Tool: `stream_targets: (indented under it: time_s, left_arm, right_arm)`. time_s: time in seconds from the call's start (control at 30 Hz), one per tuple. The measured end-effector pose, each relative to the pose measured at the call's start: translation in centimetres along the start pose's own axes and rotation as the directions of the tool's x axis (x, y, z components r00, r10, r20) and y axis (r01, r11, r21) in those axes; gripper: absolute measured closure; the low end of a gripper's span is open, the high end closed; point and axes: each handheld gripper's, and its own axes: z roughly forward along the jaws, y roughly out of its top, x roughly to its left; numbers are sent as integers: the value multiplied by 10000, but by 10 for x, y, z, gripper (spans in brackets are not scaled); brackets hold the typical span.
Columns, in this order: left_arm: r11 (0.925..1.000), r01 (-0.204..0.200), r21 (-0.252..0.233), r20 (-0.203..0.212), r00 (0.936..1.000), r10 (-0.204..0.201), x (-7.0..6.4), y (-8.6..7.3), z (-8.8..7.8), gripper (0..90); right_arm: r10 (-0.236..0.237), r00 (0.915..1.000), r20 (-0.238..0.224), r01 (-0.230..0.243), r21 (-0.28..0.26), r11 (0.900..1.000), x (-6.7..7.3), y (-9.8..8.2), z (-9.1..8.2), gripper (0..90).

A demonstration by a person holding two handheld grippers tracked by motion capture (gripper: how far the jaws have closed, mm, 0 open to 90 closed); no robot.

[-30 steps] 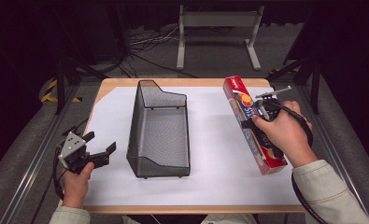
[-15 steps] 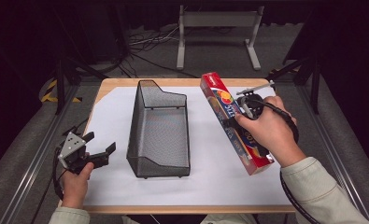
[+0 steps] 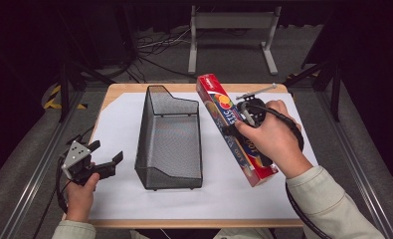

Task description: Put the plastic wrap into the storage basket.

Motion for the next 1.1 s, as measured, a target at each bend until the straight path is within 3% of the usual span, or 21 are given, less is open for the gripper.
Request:
stream_targets:
  time_s: [0.4, 1.1]
  left_arm:
    - [9999, 61, -87, -4, 10000, -61, 1, 0, -2, 101]
    - [10000, -22, -72, 66, 10000, 22, 0, 1, 0, 101]
  right_arm:
    - [-471, 9984, -321, 466, -178, 9988, 31, 10, 10, 393]
    - [-763, 9959, -488, 764, -7, 9971, 61, 23, 34, 393]
